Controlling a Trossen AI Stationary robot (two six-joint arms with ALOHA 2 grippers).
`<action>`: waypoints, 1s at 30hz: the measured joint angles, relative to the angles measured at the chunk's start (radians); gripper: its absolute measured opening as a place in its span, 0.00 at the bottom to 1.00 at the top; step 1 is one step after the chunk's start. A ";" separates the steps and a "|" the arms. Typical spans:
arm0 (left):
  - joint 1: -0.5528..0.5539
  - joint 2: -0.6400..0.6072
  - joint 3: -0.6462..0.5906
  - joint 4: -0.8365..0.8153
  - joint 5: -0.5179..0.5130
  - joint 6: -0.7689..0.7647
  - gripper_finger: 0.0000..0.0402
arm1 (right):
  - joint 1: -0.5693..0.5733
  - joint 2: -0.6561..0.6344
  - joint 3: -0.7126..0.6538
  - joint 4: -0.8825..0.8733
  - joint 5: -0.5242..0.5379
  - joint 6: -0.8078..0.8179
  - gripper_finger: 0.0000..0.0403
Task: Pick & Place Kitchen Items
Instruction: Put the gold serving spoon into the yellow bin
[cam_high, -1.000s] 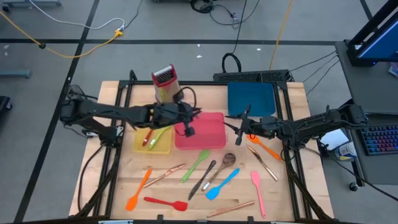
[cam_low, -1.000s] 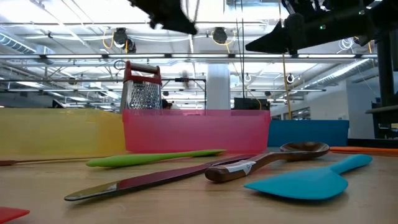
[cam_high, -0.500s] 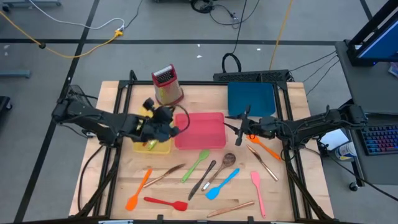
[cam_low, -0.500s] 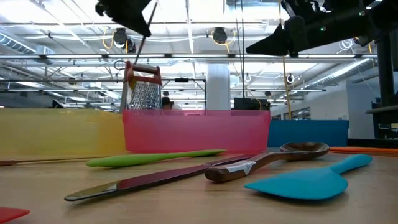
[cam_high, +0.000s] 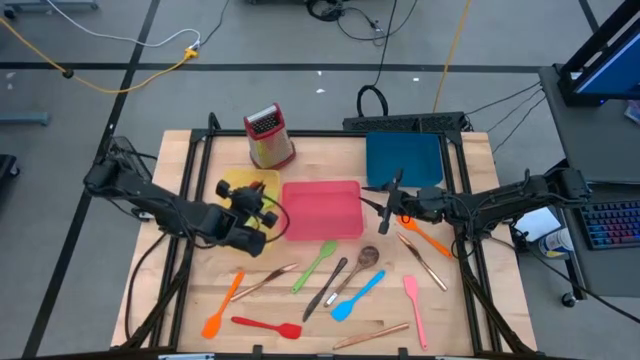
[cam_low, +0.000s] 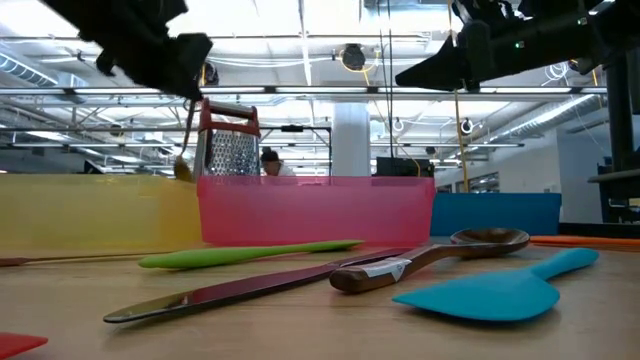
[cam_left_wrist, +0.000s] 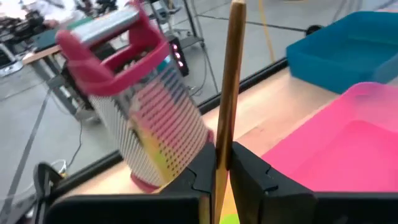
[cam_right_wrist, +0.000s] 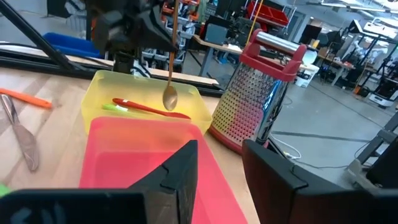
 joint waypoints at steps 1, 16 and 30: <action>0.000 0.000 -0.016 -0.003 -0.001 -0.027 0.08 | 0.000 0.000 0.000 0.000 0.000 0.000 0.30; 0.002 0.000 -0.159 0.015 -0.004 -0.226 0.07 | 0.000 0.000 0.000 0.008 0.000 -0.003 0.29; 0.015 -0.001 -0.273 0.160 -0.022 -0.271 0.07 | 0.000 0.000 0.000 0.008 0.000 -0.003 0.30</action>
